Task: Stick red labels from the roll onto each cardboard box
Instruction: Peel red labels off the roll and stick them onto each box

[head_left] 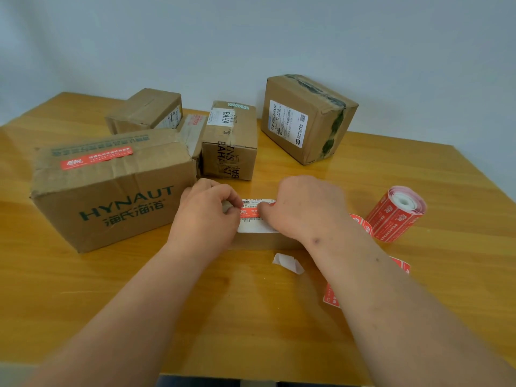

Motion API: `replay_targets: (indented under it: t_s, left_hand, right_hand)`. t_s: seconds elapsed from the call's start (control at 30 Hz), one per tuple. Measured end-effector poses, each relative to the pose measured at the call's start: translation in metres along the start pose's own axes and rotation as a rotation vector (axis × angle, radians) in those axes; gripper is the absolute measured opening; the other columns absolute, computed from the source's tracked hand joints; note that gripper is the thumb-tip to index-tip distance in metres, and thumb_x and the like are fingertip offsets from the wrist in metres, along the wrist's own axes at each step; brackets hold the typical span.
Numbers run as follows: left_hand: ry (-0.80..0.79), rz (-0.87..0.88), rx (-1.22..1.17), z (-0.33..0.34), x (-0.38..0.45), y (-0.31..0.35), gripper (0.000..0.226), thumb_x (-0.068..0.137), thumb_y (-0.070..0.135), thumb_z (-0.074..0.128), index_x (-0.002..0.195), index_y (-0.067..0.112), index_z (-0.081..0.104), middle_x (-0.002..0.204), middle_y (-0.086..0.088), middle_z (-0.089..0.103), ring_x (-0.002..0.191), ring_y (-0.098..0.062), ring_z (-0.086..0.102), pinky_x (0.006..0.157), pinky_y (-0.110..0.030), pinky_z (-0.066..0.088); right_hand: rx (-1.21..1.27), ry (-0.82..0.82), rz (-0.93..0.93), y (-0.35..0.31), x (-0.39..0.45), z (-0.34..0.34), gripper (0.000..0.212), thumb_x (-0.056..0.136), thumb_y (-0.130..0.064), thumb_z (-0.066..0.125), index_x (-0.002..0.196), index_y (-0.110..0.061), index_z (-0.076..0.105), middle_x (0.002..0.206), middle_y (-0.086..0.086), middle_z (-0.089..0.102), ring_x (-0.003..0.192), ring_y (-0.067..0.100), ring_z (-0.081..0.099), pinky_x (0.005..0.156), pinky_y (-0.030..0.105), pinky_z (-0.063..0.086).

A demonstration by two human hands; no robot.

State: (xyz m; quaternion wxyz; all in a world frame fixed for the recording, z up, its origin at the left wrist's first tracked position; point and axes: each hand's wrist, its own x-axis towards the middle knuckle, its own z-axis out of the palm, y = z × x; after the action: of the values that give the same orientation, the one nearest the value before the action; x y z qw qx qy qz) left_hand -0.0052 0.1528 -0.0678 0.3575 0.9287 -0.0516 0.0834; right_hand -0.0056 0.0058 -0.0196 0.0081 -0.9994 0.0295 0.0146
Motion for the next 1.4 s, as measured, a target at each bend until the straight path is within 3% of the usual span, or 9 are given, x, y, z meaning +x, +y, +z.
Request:
replay_targets:
  t_s: [0.23, 0.4, 0.5, 0.6, 0.77, 0.93, 1.07, 1.23, 1.4]
  left_hand:
    - [-0.010, -0.023, 0.003, 0.000, 0.000, 0.001, 0.017, 0.091, 0.018, 0.061, 0.085, 0.034, 0.061, 0.111, 0.007, 0.053, 0.113, -0.017, 0.045, 0.094, -0.028, 0.039]
    - [0.009, 0.019, 0.021, 0.002, -0.001, 0.003, 0.016, 0.095, 0.017, 0.056, 0.094, 0.031, 0.064, 0.114, 0.008, 0.056, 0.113, -0.016, 0.045, 0.095, -0.028, 0.039]
    - [0.040, 0.057, 0.029, 0.006, -0.004, 0.002, 0.018, 0.098, 0.018, 0.051, 0.102, 0.027, 0.066, 0.115, 0.006, 0.057, 0.110, -0.016, 0.046, 0.093, -0.030, 0.040]
    - [0.071, 0.014, 0.071, 0.009, -0.003, 0.005, 0.016, 0.096, 0.034, 0.052, 0.104, 0.025, 0.063, 0.114, 0.004, 0.056, 0.110, -0.018, 0.044, 0.091, -0.031, 0.038]
    - [0.003, -0.034, 0.138, 0.013, 0.000, 0.008, 0.046, 0.081, 0.063, 0.059, 0.109, 0.027, 0.060, 0.116, 0.003, 0.051, 0.116, -0.021, 0.041, 0.093, -0.035, 0.041]
    - [-0.005, -0.052, 0.101, 0.015, -0.002, 0.007, 0.034, 0.087, 0.049, 0.061, 0.112, 0.027, 0.056, 0.119, 0.003, 0.052, 0.116, -0.020, 0.042, 0.094, -0.033, 0.039]
    - [-0.026, -0.061, 0.095, 0.018, -0.003, 0.008, 0.024, 0.096, 0.037, 0.052, 0.117, 0.026, 0.054, 0.123, 0.003, 0.052, 0.121, -0.021, 0.039, 0.100, -0.034, 0.035]
    - [0.012, -0.094, 0.069, 0.024, -0.005, 0.006, 0.023, 0.101, 0.023, 0.039, 0.117, 0.025, 0.055, 0.124, 0.000, 0.052, 0.122, -0.024, 0.037, 0.101, -0.033, 0.030]
    - [-0.005, -0.150, -0.015, 0.022, -0.005, 0.005, 0.028, 0.103, 0.017, 0.034, 0.119, 0.023, 0.056, 0.127, -0.002, 0.051, 0.122, -0.024, 0.037, 0.091, -0.026, 0.027]
  right_hand:
    - [-0.014, -0.022, 0.110, 0.009, 0.000, -0.013, 0.047, 0.078, -0.069, 0.055, 0.066, -0.023, 0.052, 0.070, -0.004, 0.055, 0.067, 0.017, 0.053, 0.076, 0.039, 0.049]
    - [0.041, 0.074, 0.115, 0.024, -0.003, -0.006, 0.034, 0.092, -0.048, 0.045, 0.069, -0.024, 0.047, 0.072, -0.004, 0.054, 0.065, 0.015, 0.049, 0.067, 0.036, 0.041]
    - [0.116, 0.138, 0.111, 0.024, -0.002, 0.003, 0.027, 0.091, -0.047, 0.045, 0.089, -0.022, 0.055, 0.093, -0.001, 0.058, 0.089, 0.022, 0.055, 0.079, 0.039, 0.045]
    - [0.165, 0.136, 0.098, 0.018, -0.004, 0.012, 0.043, 0.088, -0.057, 0.047, 0.115, -0.023, 0.054, 0.117, 0.003, 0.050, 0.112, 0.025, 0.046, 0.092, 0.043, 0.043]
    - [0.165, 0.072, 0.087, 0.015, -0.007, 0.021, 0.057, 0.085, -0.067, 0.044, 0.123, -0.025, 0.049, 0.124, 0.004, 0.044, 0.117, 0.026, 0.042, 0.094, 0.043, 0.041]
    - [0.224, -0.003, 0.027, 0.019, -0.009, 0.023, 0.042, 0.094, -0.051, 0.043, 0.125, -0.023, 0.050, 0.123, 0.004, 0.046, 0.113, 0.026, 0.049, 0.096, 0.042, 0.041]
    - [0.336, -0.052, -0.017, 0.025, -0.011, 0.024, 0.027, 0.098, -0.028, 0.047, 0.121, -0.017, 0.053, 0.118, 0.005, 0.048, 0.098, 0.020, 0.050, 0.084, 0.033, 0.045]
    - [0.371, 0.010, -0.039, 0.021, -0.015, 0.031, 0.028, 0.100, -0.041, 0.036, 0.103, -0.021, 0.055, 0.094, -0.002, 0.050, 0.089, 0.017, 0.051, 0.073, 0.031, 0.042]
    - [0.419, -0.043, -0.061, 0.024, -0.014, 0.031, 0.033, 0.101, -0.040, 0.038, 0.122, -0.021, 0.055, 0.114, 0.000, 0.053, 0.095, 0.013, 0.046, 0.077, 0.027, 0.040]
